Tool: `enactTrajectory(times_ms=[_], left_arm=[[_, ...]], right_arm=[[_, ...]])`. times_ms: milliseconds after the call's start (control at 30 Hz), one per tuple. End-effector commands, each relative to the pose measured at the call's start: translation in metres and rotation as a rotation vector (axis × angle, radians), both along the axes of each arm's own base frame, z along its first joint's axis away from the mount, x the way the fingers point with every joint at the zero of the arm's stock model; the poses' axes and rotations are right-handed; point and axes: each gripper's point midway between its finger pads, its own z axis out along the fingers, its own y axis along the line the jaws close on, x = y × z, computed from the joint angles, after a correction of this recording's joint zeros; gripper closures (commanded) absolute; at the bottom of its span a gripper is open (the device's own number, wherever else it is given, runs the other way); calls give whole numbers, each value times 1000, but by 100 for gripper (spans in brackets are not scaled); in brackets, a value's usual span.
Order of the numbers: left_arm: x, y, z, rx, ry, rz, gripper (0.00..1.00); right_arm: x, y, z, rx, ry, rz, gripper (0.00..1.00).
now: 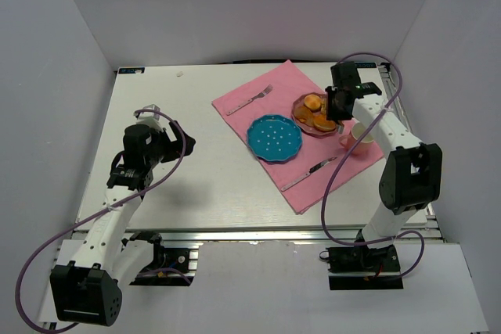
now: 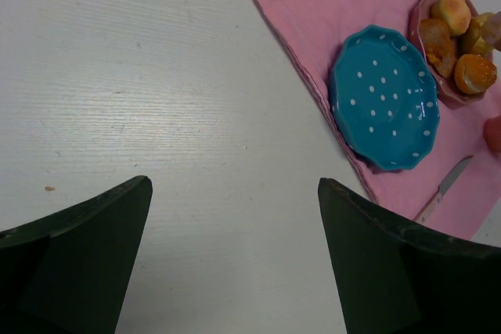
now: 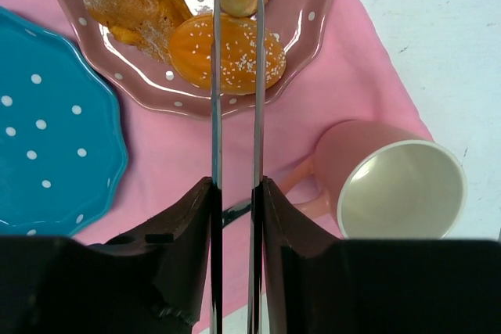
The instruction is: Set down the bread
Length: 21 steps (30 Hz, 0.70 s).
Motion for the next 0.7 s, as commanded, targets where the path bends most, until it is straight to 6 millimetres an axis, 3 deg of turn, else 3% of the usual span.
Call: enactTrajectory(times_ms=[0, 367, 500, 667], left_arm=[[-1, 1, 2, 10, -11, 4, 2], [0, 2, 0, 12, -7, 7, 2], [0, 2, 0, 11, -5, 9, 2], [1, 2, 0, 12, -5, 10, 2]], right_arm=[[17, 2, 36, 16, -110, -18, 73], [7, -7, 95, -17, -198, -5, 74], [-7, 16, 105, -19, -200, 112, 73], [-38, 75, 105, -33, -173, 287, 72]])
